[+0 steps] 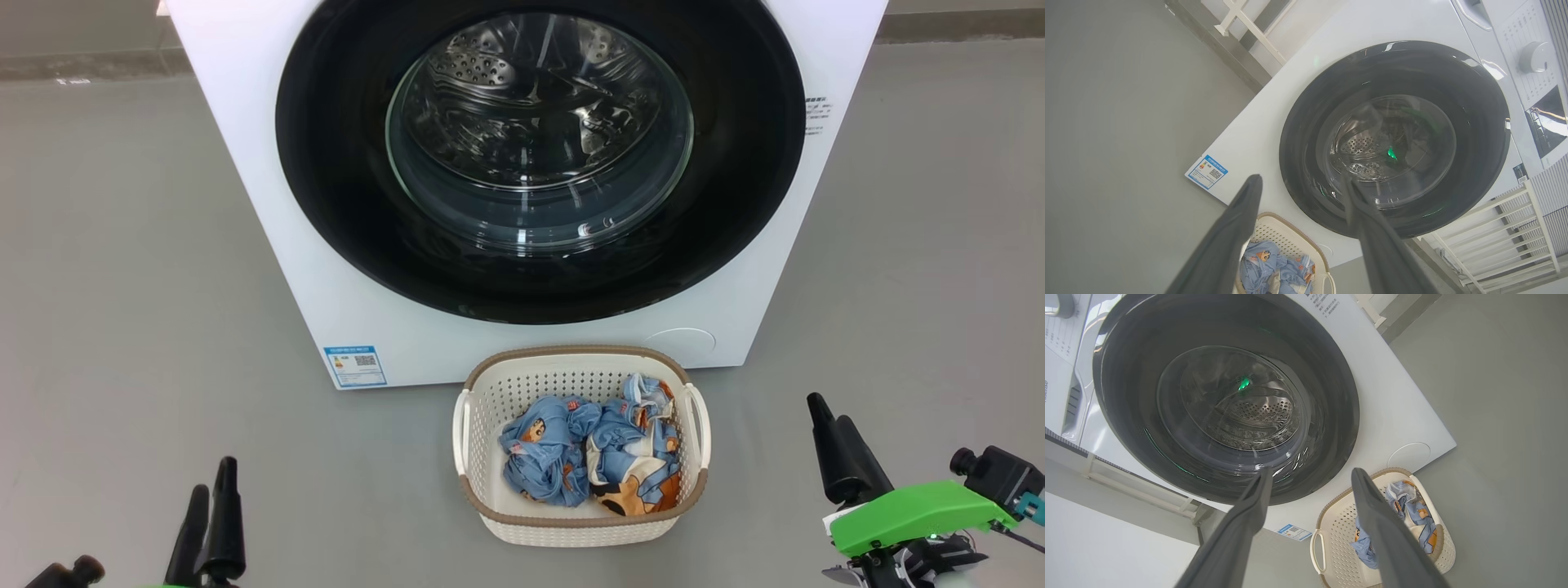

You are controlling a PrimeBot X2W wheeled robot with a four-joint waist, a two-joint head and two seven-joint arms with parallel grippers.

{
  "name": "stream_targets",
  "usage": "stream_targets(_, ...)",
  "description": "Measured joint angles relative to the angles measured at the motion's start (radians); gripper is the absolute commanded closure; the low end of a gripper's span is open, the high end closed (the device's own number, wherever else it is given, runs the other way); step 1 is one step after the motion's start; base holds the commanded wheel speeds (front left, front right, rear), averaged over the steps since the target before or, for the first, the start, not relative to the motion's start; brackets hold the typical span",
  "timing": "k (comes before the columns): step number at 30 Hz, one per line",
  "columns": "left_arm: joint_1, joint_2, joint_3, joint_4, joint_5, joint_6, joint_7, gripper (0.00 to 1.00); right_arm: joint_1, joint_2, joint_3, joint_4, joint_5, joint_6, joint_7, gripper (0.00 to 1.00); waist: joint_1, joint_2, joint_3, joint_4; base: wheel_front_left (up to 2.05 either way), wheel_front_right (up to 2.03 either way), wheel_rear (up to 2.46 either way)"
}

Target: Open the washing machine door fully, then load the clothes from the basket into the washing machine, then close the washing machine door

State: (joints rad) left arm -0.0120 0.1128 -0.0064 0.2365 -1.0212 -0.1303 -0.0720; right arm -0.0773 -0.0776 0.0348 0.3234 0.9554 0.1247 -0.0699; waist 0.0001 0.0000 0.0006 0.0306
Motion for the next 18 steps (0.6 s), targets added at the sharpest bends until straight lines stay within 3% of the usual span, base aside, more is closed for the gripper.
stream_targets(18, 0.0, 0.029, -0.02, -0.026, 0.166, 0.0, -0.053, 0.0, -0.023, -0.016, 0.029, -0.001, -0.18, 0.0, -0.053, 0.0, 0.0, 0.0, -0.002, 0.004, 0.0, 0.0, 0.0)
